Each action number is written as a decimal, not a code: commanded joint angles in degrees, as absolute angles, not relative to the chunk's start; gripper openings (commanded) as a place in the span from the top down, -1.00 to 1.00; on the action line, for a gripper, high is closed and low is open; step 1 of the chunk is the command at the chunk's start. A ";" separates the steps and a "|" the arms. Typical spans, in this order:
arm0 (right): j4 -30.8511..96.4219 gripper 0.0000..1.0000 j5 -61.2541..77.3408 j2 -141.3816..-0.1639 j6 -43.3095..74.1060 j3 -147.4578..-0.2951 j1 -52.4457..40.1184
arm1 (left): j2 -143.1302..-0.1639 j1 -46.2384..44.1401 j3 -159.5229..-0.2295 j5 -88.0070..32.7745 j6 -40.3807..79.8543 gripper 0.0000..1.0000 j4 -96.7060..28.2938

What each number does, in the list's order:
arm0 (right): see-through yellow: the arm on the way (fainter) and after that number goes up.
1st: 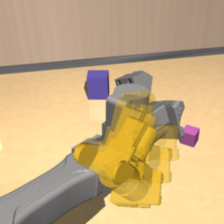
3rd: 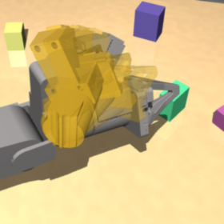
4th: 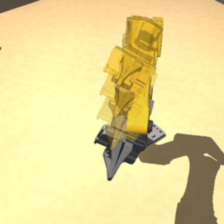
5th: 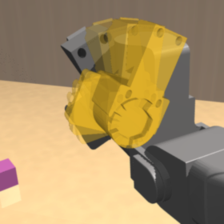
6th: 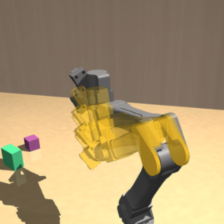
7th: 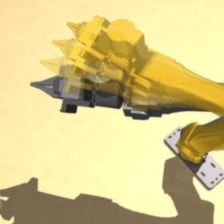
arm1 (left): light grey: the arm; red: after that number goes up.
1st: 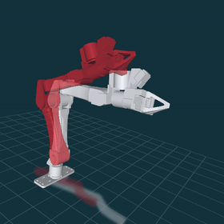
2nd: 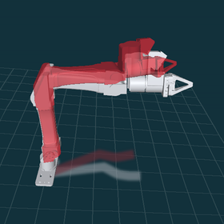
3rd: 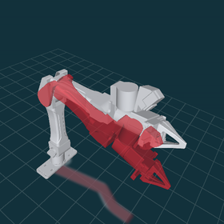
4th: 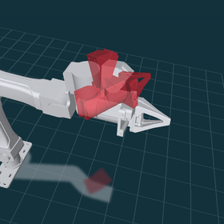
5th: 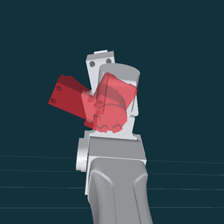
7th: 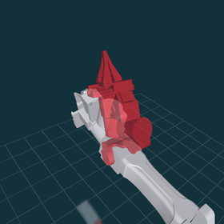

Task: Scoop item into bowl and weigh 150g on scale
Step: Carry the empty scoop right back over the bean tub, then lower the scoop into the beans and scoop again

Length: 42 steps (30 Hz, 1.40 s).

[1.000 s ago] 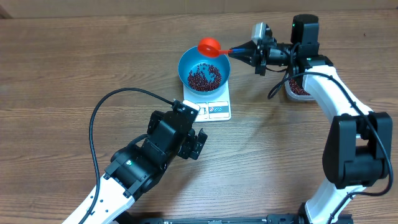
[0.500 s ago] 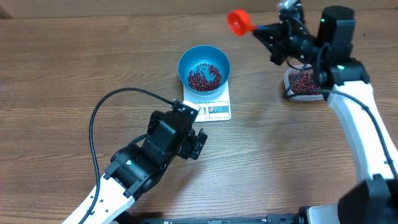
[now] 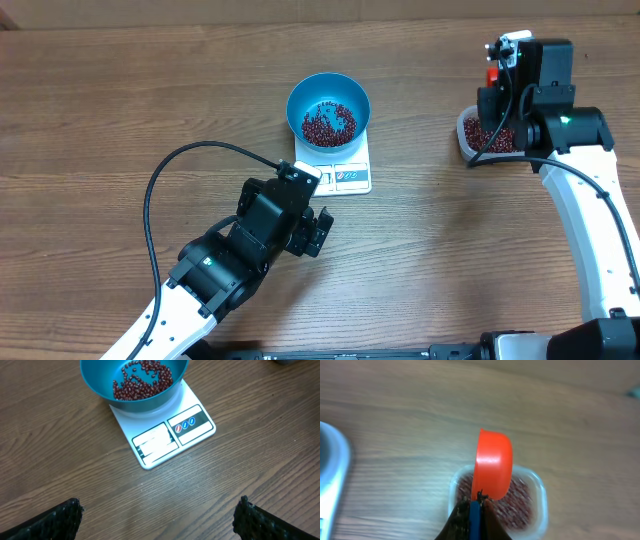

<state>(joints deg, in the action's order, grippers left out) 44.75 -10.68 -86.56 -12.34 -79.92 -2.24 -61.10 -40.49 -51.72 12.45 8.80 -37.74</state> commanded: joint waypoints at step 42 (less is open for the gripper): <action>54.39 0.93 -20.43 -102.80 -15.27 -79.81 -1.34 | -61.45 -40.40 -51.46 12.16 8.12 -0.99 -37.67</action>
<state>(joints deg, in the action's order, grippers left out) 53.65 -21.30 -101.91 -15.09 -79.92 -1.54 -61.10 -40.49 -51.72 12.43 8.80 -37.74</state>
